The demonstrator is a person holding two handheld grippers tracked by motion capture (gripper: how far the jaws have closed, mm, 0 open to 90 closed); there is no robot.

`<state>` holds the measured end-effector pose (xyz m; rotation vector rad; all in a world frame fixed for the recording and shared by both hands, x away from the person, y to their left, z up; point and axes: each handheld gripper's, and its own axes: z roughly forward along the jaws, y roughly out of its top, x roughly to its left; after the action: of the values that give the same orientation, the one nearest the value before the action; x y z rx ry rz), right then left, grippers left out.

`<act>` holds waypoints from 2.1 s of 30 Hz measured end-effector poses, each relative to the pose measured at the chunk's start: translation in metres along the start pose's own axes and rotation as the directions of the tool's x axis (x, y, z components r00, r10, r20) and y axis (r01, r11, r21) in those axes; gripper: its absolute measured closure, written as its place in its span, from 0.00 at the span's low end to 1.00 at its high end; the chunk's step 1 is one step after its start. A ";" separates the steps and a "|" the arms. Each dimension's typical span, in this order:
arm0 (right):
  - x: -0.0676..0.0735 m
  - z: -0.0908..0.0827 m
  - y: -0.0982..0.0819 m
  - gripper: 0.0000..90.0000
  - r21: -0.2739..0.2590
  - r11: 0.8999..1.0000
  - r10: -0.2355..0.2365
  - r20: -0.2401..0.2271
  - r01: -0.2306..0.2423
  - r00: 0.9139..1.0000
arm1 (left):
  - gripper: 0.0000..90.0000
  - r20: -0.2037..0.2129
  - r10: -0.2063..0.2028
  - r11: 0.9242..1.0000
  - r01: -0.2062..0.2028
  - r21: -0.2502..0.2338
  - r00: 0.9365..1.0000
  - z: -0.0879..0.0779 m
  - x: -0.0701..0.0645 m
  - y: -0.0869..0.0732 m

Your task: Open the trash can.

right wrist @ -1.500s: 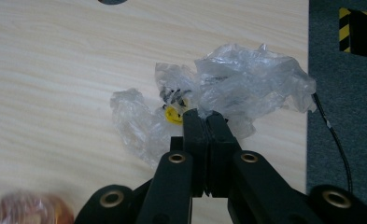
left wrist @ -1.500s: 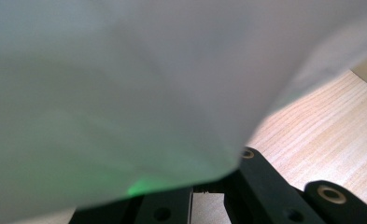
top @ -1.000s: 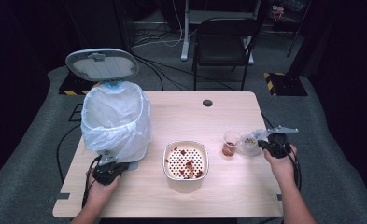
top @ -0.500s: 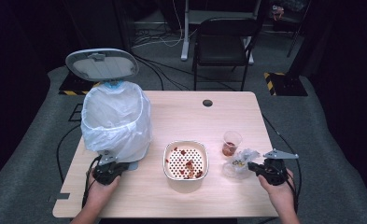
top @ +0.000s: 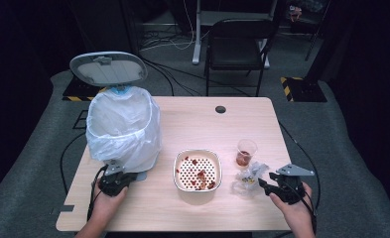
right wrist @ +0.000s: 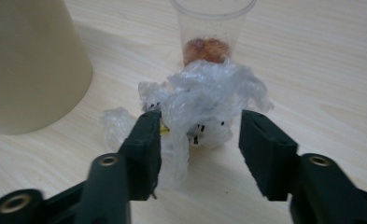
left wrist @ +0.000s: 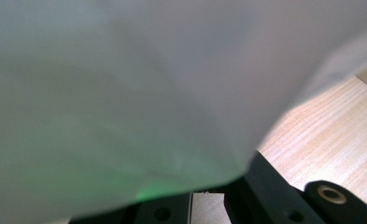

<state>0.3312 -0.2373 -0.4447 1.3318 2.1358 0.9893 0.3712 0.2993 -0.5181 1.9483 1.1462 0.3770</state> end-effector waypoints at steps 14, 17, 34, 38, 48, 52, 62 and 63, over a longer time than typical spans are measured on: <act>0.011 0.017 0.033 0.16 -0.055 0.997 -0.050 -0.009 0.049 0.999 | 1.00 0.001 -0.003 1.000 0.003 -0.009 1.000 0.001 0.000 0.000; 0.013 0.025 0.035 0.16 -0.048 0.998 -0.051 -0.008 0.051 0.999 | 1.00 0.001 -0.008 1.000 0.008 -0.011 1.000 0.001 0.000 0.000; 0.013 0.066 0.007 0.16 0.060 0.996 -0.066 -0.007 0.067 0.998 | 1.00 0.005 -0.009 1.000 0.009 -0.012 1.000 0.001 0.001 0.000; 0.016 0.074 0.003 0.19 0.074 0.995 -0.063 -0.020 0.064 0.998 | 1.00 0.006 -0.008 1.000 0.008 -0.012 1.000 0.001 0.001 0.000; 0.015 0.086 -0.004 0.38 0.101 0.994 -0.044 -0.058 0.050 0.997 | 1.00 0.009 -0.008 1.000 0.008 -0.010 1.000 0.001 0.001 0.000; 0.014 0.088 -0.008 0.41 0.112 0.992 -0.045 -0.076 0.053 0.996 | 1.00 0.003 -0.009 1.000 0.009 -0.009 1.000 0.000 0.000 -0.001; 0.018 0.090 -0.008 0.68 0.140 0.987 -0.058 -0.125 0.076 0.990 | 1.00 0.001 -0.012 1.000 0.012 -0.010 1.000 0.000 0.000 -0.001; 0.018 0.089 -0.008 0.71 0.143 0.987 -0.046 -0.139 0.066 0.989 | 1.00 0.006 -0.007 1.000 0.007 -0.004 1.000 0.000 0.000 0.000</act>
<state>0.3792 -0.1933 -0.5087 1.2961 2.3759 0.9392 0.3713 0.2997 -0.5184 1.9403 1.1468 0.3694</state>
